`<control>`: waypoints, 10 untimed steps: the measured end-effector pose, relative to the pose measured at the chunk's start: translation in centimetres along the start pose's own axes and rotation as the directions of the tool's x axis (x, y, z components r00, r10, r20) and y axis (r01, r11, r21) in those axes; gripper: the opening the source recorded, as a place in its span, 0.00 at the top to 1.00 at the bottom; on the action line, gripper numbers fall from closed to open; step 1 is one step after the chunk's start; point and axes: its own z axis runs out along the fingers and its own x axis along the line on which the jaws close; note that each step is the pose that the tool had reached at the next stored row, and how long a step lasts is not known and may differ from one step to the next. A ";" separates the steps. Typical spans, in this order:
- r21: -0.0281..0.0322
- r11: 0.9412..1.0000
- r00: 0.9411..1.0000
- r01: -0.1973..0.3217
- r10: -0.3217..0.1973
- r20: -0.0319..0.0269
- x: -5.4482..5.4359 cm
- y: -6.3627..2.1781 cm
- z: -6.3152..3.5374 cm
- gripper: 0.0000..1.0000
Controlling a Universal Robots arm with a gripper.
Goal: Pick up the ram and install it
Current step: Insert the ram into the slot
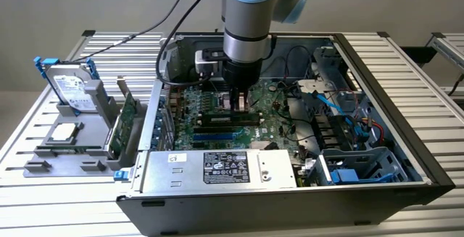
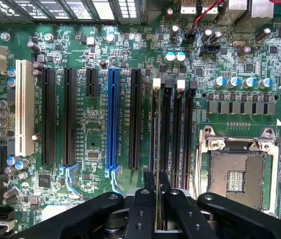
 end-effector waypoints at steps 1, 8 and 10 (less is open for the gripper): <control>0.000 1.000 1.000 0.000 0.000 0.000 0.0 0.00 0.01 0.85; 0.000 1.000 1.000 0.000 0.000 0.000 0.0 0.00 0.06 0.66; 0.000 1.000 1.000 0.000 0.000 0.000 0.0 0.00 0.06 0.55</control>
